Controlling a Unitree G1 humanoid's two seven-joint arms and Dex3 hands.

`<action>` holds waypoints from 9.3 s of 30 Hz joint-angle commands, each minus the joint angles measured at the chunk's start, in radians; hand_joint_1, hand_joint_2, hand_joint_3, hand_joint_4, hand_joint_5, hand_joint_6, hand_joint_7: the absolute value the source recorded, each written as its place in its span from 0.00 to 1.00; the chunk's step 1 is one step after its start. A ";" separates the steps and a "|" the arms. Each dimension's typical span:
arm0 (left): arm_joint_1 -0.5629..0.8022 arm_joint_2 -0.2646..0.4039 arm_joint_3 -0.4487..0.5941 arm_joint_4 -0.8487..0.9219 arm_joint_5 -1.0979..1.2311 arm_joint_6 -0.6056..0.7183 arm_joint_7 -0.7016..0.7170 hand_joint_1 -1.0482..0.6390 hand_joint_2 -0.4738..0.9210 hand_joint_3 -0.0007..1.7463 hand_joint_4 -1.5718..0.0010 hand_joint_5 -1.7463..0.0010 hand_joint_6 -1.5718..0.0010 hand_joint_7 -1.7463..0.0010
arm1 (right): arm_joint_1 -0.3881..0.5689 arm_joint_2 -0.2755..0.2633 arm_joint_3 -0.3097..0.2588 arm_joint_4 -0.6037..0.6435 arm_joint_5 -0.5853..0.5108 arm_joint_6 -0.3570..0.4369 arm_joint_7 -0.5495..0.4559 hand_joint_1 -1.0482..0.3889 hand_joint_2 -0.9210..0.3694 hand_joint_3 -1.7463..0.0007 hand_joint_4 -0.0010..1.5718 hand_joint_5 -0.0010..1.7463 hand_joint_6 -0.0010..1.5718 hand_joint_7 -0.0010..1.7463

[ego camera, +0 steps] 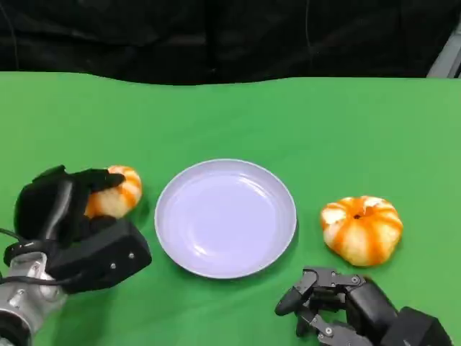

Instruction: Grasp the bread from the table and place it into the plate.

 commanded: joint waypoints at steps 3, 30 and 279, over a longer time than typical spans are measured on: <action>0.046 0.041 0.016 -0.056 -0.012 -0.090 0.055 0.61 0.95 0.00 0.42 0.48 0.15 0.99 | -0.004 -0.011 -0.010 0.003 0.007 -0.013 0.000 0.65 0.00 0.73 0.44 0.84 0.53 0.54; 0.224 0.000 0.061 -0.523 -0.019 -0.254 -0.104 0.63 0.96 0.02 0.37 0.56 0.13 0.99 | -0.012 -0.007 -0.011 0.018 -0.003 -0.017 -0.009 0.65 0.00 0.74 0.43 0.89 0.52 0.56; 0.623 -0.298 0.473 -0.502 -0.757 -0.347 -0.928 0.36 1.00 0.22 0.47 0.99 0.60 0.99 | -0.008 -0.014 0.000 -0.008 -0.012 -0.012 -0.002 0.68 0.00 0.72 0.45 0.82 0.52 0.55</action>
